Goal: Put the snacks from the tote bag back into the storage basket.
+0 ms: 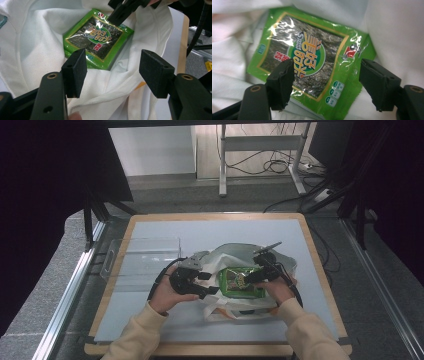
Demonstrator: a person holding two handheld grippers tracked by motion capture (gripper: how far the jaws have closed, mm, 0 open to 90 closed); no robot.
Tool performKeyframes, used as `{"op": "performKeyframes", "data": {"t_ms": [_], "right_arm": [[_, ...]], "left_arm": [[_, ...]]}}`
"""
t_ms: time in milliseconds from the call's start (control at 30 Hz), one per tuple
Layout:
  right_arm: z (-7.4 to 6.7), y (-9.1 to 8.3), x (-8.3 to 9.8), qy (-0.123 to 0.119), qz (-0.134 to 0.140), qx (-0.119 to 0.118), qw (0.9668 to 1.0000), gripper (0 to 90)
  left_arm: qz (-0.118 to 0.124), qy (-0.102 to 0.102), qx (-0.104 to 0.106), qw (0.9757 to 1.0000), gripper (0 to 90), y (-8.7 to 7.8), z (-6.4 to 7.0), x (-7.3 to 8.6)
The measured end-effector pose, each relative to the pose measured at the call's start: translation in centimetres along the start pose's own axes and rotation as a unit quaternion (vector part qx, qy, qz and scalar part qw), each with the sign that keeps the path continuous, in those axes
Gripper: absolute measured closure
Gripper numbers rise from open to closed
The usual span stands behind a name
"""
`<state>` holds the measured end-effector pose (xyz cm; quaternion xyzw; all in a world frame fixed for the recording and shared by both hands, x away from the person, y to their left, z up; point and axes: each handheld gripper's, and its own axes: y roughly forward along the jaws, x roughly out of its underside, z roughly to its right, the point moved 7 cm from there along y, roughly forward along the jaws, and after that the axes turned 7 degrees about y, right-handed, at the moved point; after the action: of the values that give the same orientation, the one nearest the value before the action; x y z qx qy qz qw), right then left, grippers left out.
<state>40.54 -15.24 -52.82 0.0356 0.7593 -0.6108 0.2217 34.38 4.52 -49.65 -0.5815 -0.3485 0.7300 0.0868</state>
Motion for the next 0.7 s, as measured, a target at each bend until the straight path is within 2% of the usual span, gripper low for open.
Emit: {"op": "performKeyframes", "data": {"t_ms": [100, 133, 400, 533, 600, 700], "right_arm": [[0.2, 0.9, -0.1, 0.014, -0.019, 0.010, 0.9997, 24.8], [0.3, 1.2, -0.2, 0.018, -0.020, 0.017, 0.9995, 24.4], [1.3, 2.7, -0.1, 0.056, -0.034, 0.032, 0.9973, 18.6], [1.3, 3.3, 0.2, 0.057, -0.048, 0.024, 0.9969, 17.0], [1.3, 3.4, 0.3, 0.067, -0.055, 0.014, 0.9961, 16.7], [1.4, 3.4, 0.3, 0.070, -0.054, 0.009, 0.9960, 18.5]], "left_arm": [[-0.002, 0.005, 0.000, 1.0000, 39.1, -0.1, -0.1, 0.0], [-0.002, 0.005, 0.000, 1.0000, 39.1, -0.1, 0.0, -0.1], [-0.004, 0.007, -0.001, 1.0000, 39.1, 0.0, -0.1, 0.0], [-0.001, 0.004, -0.002, 1.0000, 39.1, 0.0, 0.0, -0.1], [-0.006, 0.009, -0.002, 0.9999, 39.1, 0.0, -0.1, 0.0], [-0.005, 0.008, -0.003, 0.9999, 39.1, 0.0, -0.1, 0.0]]}}
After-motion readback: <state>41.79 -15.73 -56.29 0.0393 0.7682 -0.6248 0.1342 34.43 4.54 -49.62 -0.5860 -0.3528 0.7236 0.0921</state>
